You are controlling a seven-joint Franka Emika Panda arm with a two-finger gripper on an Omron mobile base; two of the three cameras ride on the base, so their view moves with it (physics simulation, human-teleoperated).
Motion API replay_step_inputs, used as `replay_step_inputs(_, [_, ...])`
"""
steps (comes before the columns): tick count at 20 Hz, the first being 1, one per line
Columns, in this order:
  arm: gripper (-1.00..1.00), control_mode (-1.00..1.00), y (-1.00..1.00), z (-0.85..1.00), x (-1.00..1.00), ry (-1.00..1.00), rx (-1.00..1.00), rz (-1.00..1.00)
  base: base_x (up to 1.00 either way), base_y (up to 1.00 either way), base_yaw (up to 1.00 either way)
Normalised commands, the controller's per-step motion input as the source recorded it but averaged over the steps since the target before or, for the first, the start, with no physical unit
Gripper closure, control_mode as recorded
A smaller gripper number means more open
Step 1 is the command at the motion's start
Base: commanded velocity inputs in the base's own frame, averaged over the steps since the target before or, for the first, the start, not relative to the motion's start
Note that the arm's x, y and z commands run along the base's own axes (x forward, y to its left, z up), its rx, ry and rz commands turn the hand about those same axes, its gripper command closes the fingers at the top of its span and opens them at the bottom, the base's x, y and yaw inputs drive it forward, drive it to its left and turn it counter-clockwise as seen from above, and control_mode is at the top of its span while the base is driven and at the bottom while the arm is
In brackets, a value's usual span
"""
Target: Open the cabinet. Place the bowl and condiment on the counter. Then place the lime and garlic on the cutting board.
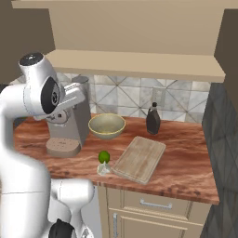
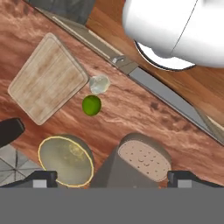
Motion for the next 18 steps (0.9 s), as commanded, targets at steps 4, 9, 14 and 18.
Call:
replay_step_inputs(4, [-1.00, -1.00, -0.02, 0.05, 0.00, 0.26, -0.06, -0.02, 0.00, 0.00, 0.00])
replay_step_inputs(9, [-1.00, -1.00, -0.29, -0.04, 0.00, 0.17, 0.00, 0.00, 0.00, 0.00, 0.00])
replay_step_inputs(14, [-1.00, -1.00, -0.38, -0.29, -0.07, 0.05, 0.02, -0.11, 0.00, 0.00, 0.00])
replay_step_inputs(18, [-1.00, -1.00, -0.09, -0.54, 0.00, 0.00, 0.00, -0.14, 0.00, 0.00, 0.00])
